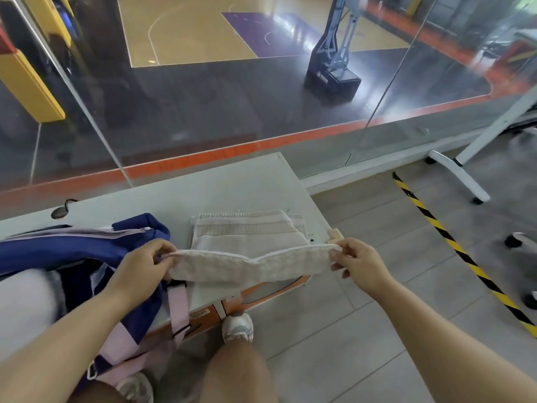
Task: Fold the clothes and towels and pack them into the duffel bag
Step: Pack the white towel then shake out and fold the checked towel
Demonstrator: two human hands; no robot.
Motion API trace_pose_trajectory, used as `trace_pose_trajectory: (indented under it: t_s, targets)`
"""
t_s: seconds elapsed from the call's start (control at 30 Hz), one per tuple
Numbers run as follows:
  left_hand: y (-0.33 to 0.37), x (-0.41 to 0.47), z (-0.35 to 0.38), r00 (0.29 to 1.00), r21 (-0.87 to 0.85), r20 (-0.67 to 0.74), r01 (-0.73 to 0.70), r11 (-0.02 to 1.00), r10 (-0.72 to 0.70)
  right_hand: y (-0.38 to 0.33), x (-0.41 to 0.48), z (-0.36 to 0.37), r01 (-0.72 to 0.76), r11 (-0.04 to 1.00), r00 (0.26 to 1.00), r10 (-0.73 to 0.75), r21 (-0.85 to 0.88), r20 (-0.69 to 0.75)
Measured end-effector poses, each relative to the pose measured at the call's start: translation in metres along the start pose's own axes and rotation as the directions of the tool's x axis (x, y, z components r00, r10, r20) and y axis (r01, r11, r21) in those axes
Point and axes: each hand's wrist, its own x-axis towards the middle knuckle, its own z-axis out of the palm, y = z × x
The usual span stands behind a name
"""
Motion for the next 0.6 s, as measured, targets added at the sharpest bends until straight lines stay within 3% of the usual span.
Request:
trace_pose_trajectory:
  t_s: [0.17, 0.27, 0.33, 0.4, 0.5, 0.53, 0.6]
  targets:
    - [0.029, 0.03, -0.029, 0.998, -0.126, -0.065, 0.002, 0.992, -0.01, -0.052, 0.011, -0.012, 0.13, 0.988, 0.978, -0.114, 0.083, -0.174]
    - [0.061, 0.046, -0.058, 0.979, -0.251, -0.202, -0.082, 0.965, 0.031, -0.099, 0.014, -0.026, 0.274, 0.961, 0.927, -0.252, 0.045, -0.278]
    - [0.086, 0.049, -0.077, 0.943, -0.228, -0.316, -0.179, 0.957, 0.101, -0.127, 0.008, -0.036, 0.351, 0.936, 0.878, -0.326, 0.009, -0.349]
    - [0.107, 0.047, -0.094, 0.895, -0.188, -0.419, -0.248, 0.95, 0.15, -0.151, -0.002, -0.044, 0.383, 0.924, 0.874, -0.366, -0.01, -0.32]
    - [0.123, 0.045, -0.12, 0.83, -0.133, -0.531, -0.279, 0.951, 0.169, -0.176, -0.024, -0.051, 0.385, 0.921, 0.922, -0.38, 0.06, -0.072]
    - [0.126, 0.044, -0.128, 0.827, -0.132, -0.536, -0.282, 0.95, 0.17, -0.181, -0.029, -0.054, 0.398, 0.914, 0.916, -0.393, 0.073, -0.078]
    - [0.132, 0.039, -0.136, 0.848, -0.14, -0.489, -0.307, 0.941, 0.204, -0.184, -0.034, -0.058, 0.433, 0.901, 0.877, -0.412, 0.032, -0.248]
